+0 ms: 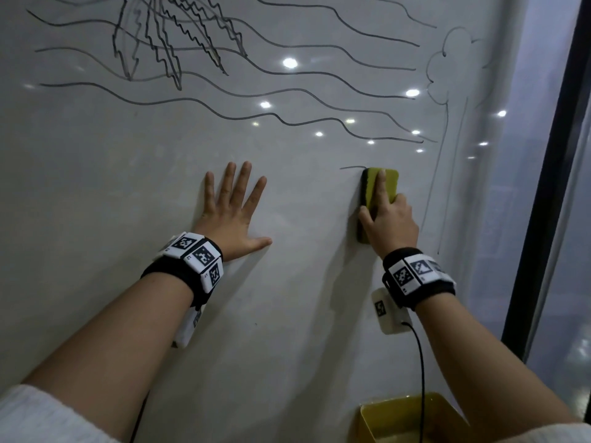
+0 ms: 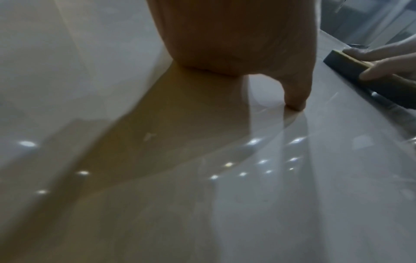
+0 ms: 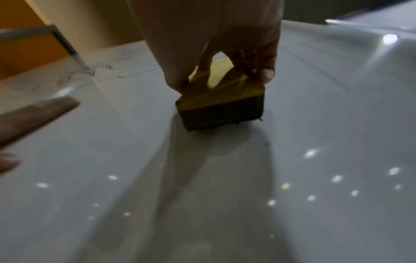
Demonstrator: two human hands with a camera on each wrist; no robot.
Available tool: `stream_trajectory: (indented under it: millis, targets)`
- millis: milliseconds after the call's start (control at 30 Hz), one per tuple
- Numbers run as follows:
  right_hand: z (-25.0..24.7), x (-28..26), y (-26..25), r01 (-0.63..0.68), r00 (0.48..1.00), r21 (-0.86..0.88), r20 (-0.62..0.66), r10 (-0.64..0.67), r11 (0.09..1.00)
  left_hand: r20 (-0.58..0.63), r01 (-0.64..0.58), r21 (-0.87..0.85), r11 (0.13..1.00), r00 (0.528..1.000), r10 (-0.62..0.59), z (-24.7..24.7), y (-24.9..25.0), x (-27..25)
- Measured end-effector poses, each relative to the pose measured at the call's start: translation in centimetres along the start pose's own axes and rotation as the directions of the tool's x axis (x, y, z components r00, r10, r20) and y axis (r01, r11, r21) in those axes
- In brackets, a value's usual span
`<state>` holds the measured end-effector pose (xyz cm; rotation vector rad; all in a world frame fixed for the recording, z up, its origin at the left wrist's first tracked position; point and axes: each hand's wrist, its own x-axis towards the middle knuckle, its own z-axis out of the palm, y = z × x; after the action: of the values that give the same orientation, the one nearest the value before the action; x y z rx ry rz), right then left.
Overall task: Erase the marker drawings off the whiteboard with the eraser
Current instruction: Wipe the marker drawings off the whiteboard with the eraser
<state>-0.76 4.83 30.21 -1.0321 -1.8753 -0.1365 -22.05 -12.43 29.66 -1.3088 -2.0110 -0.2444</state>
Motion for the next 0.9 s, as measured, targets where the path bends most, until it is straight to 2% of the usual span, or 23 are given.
stream_trajectory:
  millis: [167, 300, 533, 733, 900]
  targets:
    - [0.1, 0.2, -1.7, -0.080, 0.997, 0.110, 0.003, 0.080, 0.991, 0.008, 0.010, 0.002, 1.000, 1.000, -0.010, 0.0, 0.0, 0.0]
    - [1.4, -2.3, -2.7, 0.016, 0.999, 0.058, 0.032, -0.018, 0.998, 0.009, 0.012, 0.011, 1.000, 1.000, -0.012, 0.0, 0.0, -0.1]
    - [-0.6, 1.1, -3.5, 0.067, 0.998, 0.051, 0.002, -0.067, 0.996, -0.012, 0.011, 0.010, 1.000, 1.000, -0.011, 0.1, 0.0, -0.1]
    - [1.0, -2.6, -4.0, 0.128, 0.991, -0.019, 0.044, -0.128, 0.992, -0.011, 0.020, 0.019, 1.000, 1.000, -0.020, 0.1, 0.0, -0.1]
    - [-0.7, 1.1, -4.5, 0.135, 0.991, -0.069, -0.014, -0.136, 0.988, -0.014, 0.014, 0.009, 1.000, 1.000, -0.014, 0.1, 0.0, 0.0]
